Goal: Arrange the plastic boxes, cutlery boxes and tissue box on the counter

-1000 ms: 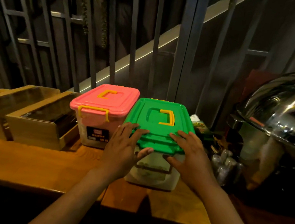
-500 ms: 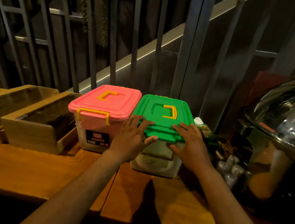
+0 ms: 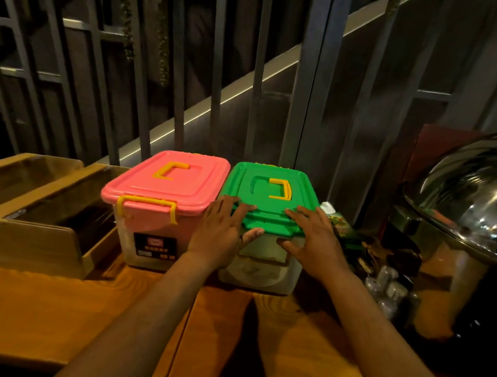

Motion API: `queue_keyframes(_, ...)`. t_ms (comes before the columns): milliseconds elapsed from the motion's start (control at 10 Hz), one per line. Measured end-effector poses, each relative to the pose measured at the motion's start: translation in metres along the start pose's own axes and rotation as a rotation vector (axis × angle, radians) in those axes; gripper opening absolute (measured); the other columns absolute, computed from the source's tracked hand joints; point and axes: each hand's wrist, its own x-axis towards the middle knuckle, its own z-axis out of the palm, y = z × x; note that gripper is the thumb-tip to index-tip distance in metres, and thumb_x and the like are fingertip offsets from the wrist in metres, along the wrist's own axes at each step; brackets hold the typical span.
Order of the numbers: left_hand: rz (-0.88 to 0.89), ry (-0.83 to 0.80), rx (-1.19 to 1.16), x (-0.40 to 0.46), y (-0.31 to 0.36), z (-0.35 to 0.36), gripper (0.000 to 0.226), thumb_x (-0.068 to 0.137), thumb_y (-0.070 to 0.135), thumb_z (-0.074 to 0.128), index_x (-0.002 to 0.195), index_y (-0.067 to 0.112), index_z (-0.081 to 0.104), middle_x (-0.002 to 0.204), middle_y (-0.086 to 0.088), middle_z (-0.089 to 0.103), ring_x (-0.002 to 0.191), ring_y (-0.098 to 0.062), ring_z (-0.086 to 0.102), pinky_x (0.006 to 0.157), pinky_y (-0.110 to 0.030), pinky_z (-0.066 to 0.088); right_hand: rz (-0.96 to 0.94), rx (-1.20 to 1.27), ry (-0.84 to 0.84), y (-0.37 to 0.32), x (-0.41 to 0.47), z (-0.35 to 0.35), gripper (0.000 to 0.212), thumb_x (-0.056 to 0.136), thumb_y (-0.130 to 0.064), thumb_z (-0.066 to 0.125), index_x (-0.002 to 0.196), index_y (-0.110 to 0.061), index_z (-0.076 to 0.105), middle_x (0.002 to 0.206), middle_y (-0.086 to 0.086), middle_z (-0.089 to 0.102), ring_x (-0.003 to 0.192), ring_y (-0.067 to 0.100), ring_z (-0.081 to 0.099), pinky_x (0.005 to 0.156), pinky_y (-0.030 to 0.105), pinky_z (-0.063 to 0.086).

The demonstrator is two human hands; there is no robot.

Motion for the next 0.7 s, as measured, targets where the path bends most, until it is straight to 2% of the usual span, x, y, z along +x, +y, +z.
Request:
queue_keyframes(200, -0.002, -0.025, 0.001, -0.001, -0.002, 0.001, 0.061, 0.090, 0.068, 0.028, 0.132, 0.027, 0.046, 0.130, -0.010, 0.046, 0.125, -0.030, 0.042, 0.105, -0.046, 0.037, 0.041, -0.061, -0.029, -0.005, -0.002, -0.002, 0.072, 0.083, -0.045, 0.068, 0.145, -0.039, 0.032, 0.157, -0.005, 0.026, 0.149, 0.024, 0.003, 0.115, 0.052, 0.023)
queue_keyframes(400, -0.016, -0.076, 0.033, -0.001, 0.003, -0.005, 0.067, 0.088, 0.070, 0.022, 0.134, 0.028, 0.046, 0.135, -0.012, 0.047, 0.130, -0.032, 0.038, 0.108, -0.047, 0.034, 0.101, -0.183, -0.093, -0.017, -0.012, -0.007, 0.084, 0.084, -0.051, 0.063, 0.151, -0.038, 0.014, 0.161, -0.001, 0.013, 0.149, 0.026, -0.002, 0.114, 0.053, 0.028)
queue_keyframes(500, -0.142, -0.101, 0.025, -0.007, 0.020, -0.008, 0.065, 0.089, 0.063, 0.027, 0.140, 0.025, 0.043, 0.143, -0.017, 0.044, 0.136, -0.038, 0.032, 0.111, -0.051, 0.028, 0.146, -0.217, -0.142, -0.023, -0.030, -0.017, 0.089, 0.083, -0.054, 0.060, 0.152, -0.038, 0.005, 0.163, 0.000, 0.004, 0.149, 0.026, 0.002, 0.113, 0.053, 0.031)
queue_keyframes(600, -0.123, -0.066, -0.019, -0.012, 0.050, -0.006, 0.060, 0.089, 0.054, 0.040, 0.140, 0.023, 0.045, 0.146, -0.020, 0.042, 0.138, -0.042, 0.031, 0.111, -0.056, 0.026, 0.135, -0.288, -0.091, -0.015, -0.051, -0.032, 0.080, 0.084, -0.056, 0.056, 0.151, -0.037, 0.017, 0.162, 0.001, 0.014, 0.148, 0.026, 0.014, 0.112, 0.051, 0.033)
queue_keyframes(700, 0.053, -0.022, -0.133, -0.008, 0.109, -0.004, 0.053, 0.087, 0.047, 0.051, 0.136, 0.025, 0.050, 0.145, -0.017, 0.045, 0.137, -0.040, 0.033, 0.111, -0.057, 0.025, 0.215, -0.377, 0.113, 0.004, -0.086, -0.065, 0.059, 0.088, -0.052, 0.053, 0.143, -0.036, 0.038, 0.155, -0.002, 0.035, 0.144, 0.024, 0.026, 0.113, 0.049, 0.031)
